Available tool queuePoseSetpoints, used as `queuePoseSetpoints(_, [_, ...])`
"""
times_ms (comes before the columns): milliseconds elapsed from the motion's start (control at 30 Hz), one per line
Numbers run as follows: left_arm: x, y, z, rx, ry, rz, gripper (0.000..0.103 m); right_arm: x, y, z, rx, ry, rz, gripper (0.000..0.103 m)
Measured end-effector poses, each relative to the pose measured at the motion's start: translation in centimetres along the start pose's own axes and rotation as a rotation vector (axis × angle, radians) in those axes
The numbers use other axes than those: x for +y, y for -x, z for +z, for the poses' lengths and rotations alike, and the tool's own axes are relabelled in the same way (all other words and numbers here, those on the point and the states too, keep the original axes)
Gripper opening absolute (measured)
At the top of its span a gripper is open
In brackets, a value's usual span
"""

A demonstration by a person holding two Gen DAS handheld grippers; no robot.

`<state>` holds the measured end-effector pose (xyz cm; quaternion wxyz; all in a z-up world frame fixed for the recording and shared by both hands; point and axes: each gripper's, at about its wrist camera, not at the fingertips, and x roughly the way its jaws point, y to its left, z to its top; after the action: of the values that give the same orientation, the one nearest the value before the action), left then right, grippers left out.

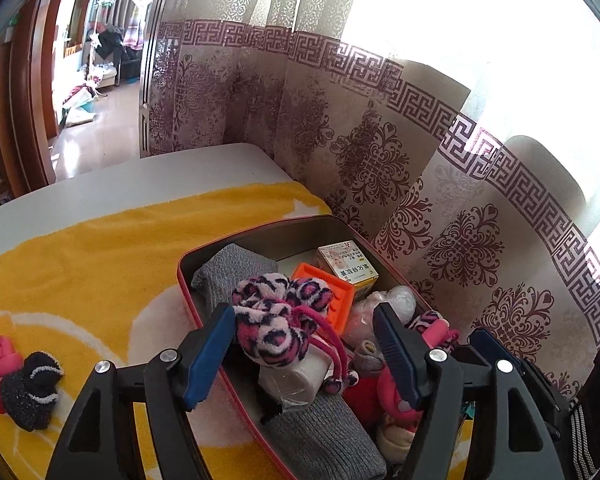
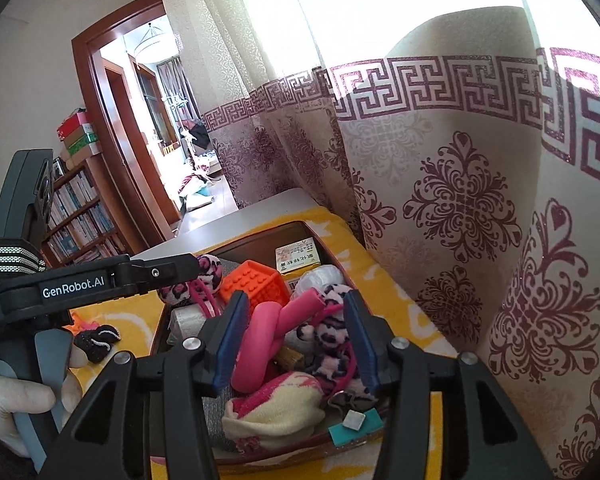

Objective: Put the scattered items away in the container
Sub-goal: 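Carry the leopard plush into the red tin and release it while the right drops the pink ring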

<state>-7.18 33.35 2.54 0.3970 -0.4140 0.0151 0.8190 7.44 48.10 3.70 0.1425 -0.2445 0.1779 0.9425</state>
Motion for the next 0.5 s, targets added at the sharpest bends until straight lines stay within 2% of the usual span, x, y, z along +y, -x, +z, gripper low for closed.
queuePoseSetpoints(500, [1.7,1.9,-1.2,-0.01,0.023,0.028,0.073,0.0,-0.1,-0.4,-0.007,0.007,-0.016,0.055])
